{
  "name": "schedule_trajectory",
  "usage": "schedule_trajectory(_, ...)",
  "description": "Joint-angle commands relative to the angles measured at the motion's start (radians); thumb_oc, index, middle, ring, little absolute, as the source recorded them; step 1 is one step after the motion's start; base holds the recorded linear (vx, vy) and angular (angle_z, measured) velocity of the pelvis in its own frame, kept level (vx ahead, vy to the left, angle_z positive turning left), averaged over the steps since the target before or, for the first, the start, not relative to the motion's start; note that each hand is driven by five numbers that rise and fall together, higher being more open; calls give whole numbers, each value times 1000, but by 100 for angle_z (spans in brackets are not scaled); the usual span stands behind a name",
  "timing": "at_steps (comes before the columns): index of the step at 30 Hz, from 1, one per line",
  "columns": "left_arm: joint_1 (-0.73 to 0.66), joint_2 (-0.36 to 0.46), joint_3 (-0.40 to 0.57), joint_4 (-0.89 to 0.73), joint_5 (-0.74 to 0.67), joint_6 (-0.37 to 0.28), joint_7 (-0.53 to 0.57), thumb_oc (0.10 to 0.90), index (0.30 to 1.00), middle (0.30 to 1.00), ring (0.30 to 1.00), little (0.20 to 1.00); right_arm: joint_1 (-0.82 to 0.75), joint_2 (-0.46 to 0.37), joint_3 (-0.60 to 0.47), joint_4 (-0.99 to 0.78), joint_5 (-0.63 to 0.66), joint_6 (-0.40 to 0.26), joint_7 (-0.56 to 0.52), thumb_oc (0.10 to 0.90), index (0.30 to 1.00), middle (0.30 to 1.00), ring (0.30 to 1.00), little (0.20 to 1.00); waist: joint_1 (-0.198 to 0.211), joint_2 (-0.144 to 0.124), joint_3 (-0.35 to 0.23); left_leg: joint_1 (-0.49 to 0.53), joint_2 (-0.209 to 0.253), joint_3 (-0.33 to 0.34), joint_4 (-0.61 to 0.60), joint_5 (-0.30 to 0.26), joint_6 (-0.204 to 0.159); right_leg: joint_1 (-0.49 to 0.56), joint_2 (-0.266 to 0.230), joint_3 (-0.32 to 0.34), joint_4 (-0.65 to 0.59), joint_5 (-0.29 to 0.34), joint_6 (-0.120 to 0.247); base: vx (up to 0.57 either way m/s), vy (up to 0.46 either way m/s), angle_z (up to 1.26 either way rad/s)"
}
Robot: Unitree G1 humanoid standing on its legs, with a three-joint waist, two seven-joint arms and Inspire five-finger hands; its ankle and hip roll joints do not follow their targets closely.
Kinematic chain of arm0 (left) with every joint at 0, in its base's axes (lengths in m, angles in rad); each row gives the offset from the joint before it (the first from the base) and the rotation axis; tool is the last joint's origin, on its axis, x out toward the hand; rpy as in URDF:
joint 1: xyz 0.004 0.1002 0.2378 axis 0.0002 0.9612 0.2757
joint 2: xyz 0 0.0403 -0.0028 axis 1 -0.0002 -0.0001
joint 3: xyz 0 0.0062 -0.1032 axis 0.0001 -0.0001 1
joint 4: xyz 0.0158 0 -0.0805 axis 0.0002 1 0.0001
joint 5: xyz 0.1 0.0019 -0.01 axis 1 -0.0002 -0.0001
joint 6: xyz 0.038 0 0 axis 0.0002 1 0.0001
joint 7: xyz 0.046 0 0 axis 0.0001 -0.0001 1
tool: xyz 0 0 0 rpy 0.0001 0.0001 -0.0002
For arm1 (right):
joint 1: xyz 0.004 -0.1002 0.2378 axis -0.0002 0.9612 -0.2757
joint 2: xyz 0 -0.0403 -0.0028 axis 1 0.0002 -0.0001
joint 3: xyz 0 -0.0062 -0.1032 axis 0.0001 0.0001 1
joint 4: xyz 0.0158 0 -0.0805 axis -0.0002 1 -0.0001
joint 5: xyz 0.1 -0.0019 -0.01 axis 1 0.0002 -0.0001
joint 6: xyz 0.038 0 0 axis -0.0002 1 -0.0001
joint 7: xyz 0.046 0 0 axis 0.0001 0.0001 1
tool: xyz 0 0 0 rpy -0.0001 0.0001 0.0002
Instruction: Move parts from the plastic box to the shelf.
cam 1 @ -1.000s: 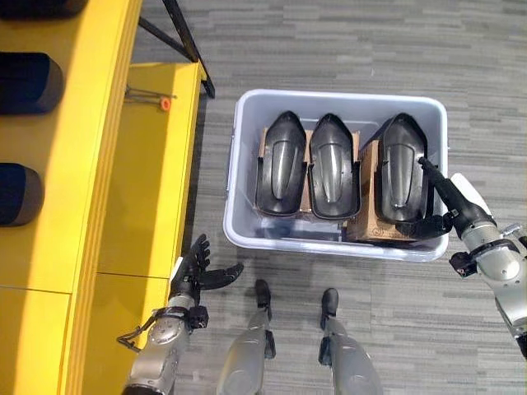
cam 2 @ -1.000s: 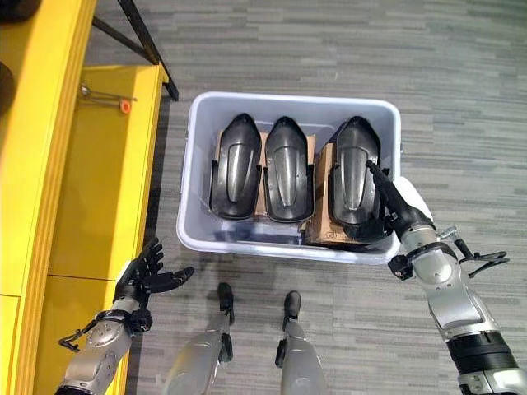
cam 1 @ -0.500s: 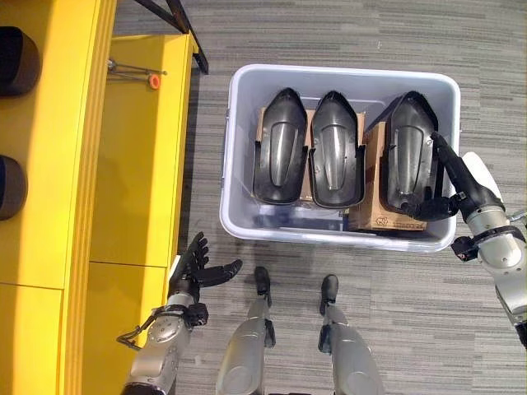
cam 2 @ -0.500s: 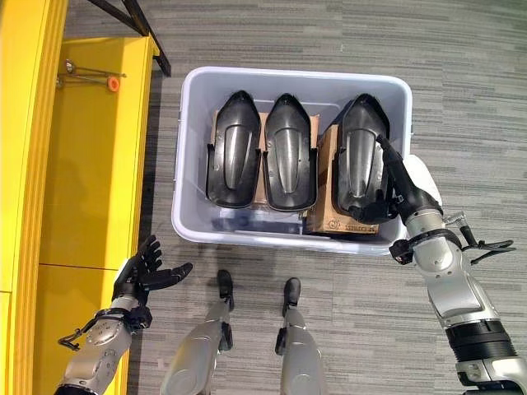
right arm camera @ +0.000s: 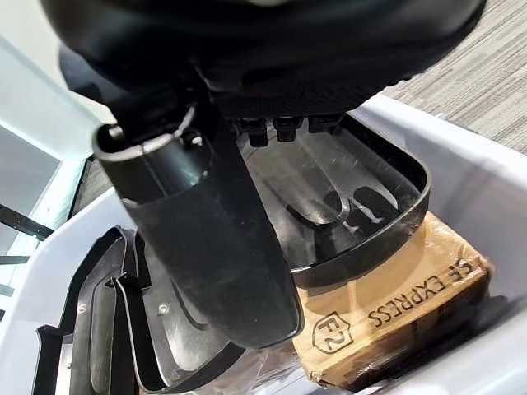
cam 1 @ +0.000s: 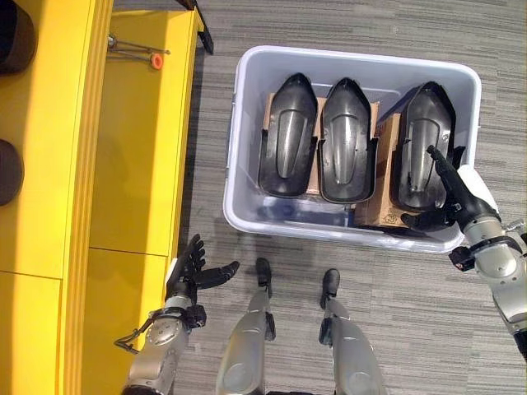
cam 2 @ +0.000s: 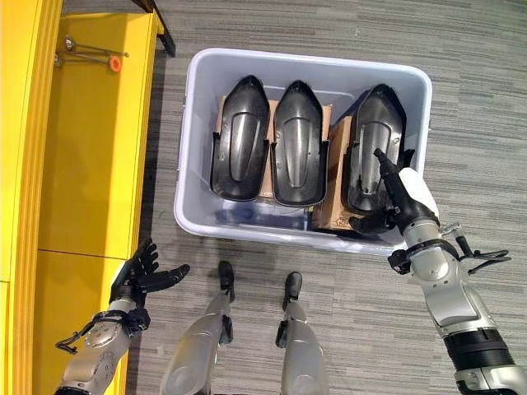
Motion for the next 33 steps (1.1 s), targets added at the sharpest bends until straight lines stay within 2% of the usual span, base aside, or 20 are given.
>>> schedule_trajectory(1,45,54,54,-70,-17,-82,26,900,1000,1000,1000,1000,-35,-56,-57,-81,-65,-39,-56,900,1000,1000,1000,1000,-11,-37,-33,-128,79,-51,249,-100,-73,-18,-116,-48,190,-123,68,0,0,0)
schedule_trajectory(12,41,64,60,-72,-24,-88,37,900,1000,1000,1000,1000,-105,-115,-31,-94,-131,-30,-67,900,1000,1000,1000,1000,-11,-51,-6,-182,79,-52,295,-114,-68,-71,-118,-37,219,-113,69,0,0,0)
schedule_trajectory(22,43,64,65,-85,-30,-90,49,900,1000,1000,1000,1000,-95,-128,-30,-91,-173,-16,-62,900,1000,1000,1000,1000,-11,-49,4,-258,80,-63,347,-130,-59,-144,-125,-36,278,-123,65,0,0,0)
schedule_trajectory(25,46,64,60,-88,-32,-88,51,900,1000,1000,1000,1000,-96,-130,-30,-88,-184,-14,-66,900,1000,1000,1000,1000,-12,-49,4,-308,84,-75,395,-146,-56,-195,-131,-34,334,-143,59,-1,-3,3)
schedule_trajectory(26,47,65,59,-90,-31,-88,52,900,1000,1000,1000,1000,-96,-129,-30,-86,-182,-15,-69,900,1000,1000,1000,1000,-14,-49,4,-308,85,-82,411,-177,-64,-197,-131,-27,358,-173,64,56,-11,5)
schedule_trajectory(33,49,66,62,-103,-31,-88,65,900,1000,1000,1000,1000,-123,-119,-20,-80,-191,-7,-84,900,1000,1000,1000,1000,-12,-40,4,-411,92,-109,525,-217,-62,-300,-139,-21,499,-231,49,-1,-14,8)
